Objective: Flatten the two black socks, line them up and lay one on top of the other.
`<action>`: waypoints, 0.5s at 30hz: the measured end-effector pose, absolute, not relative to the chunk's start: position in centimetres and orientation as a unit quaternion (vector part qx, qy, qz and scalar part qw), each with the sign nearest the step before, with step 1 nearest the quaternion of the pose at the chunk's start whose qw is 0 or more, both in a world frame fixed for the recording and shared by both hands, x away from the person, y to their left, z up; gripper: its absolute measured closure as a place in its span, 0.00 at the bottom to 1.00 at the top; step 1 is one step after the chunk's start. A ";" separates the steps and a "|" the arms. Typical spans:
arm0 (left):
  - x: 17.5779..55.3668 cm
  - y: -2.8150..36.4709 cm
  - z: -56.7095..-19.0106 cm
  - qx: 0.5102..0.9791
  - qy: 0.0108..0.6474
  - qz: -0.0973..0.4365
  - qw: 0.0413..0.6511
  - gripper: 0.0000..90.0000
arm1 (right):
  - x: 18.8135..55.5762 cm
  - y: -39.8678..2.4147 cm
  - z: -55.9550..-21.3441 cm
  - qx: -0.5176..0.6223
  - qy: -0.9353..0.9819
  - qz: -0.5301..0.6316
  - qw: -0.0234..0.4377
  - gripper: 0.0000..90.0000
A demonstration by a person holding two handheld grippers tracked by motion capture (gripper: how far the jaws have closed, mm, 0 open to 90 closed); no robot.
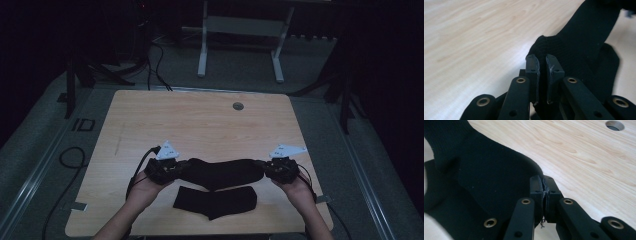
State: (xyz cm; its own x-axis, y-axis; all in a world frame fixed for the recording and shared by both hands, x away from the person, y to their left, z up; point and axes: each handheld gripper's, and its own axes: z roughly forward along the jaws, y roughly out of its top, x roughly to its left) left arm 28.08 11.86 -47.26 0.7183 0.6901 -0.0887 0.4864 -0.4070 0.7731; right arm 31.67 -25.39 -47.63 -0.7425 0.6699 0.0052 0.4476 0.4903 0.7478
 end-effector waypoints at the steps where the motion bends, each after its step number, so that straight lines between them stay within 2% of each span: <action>1: 27.6 12.0 -47.2 0.828 0.353 0.120 0.418 0.92 | 31.1 -25.4 -47.5 0.326 0.850 0.388 0.142 0.97; 7: 25.2 12.7 -47.2 0.828 0.351 0.096 0.428 0.92 | 28.4 -25.8 -47.4 0.320 0.851 0.396 0.132 0.97; 11: 24.0 12.8 -48.9 0.830 0.363 0.063 0.419 0.92 | 27.3 -25.7 -48.2 0.319 0.858 0.384 0.116 0.97; 15: 24.5 12.6 -52.4 0.833 0.388 0.022 0.395 0.92 | 27.4 -25.4 -51.4 0.333 0.870 0.353 0.083 0.97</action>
